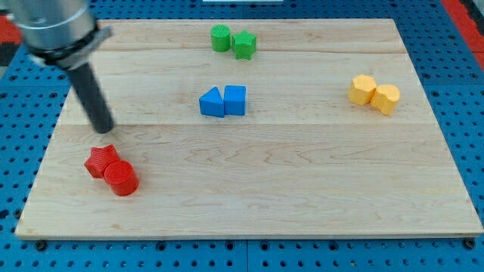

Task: Separate the red circle from the red star

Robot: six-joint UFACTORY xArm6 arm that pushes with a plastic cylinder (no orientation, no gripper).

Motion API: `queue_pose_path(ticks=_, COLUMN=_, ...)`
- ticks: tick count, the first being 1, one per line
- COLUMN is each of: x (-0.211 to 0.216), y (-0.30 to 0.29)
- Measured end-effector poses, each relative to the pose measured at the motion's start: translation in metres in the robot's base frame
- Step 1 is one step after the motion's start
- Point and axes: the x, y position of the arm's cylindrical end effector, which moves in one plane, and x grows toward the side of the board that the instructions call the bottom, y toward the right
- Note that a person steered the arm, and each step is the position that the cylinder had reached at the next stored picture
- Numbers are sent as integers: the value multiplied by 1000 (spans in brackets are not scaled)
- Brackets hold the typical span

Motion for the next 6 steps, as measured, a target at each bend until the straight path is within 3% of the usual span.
queue_pose_path(ticks=3, x=82, y=43)
queue_pose_path(ticks=4, x=99, y=26)
queue_pose_path(ticks=5, x=132, y=97)
queue_pose_path(ticks=6, x=85, y=150)
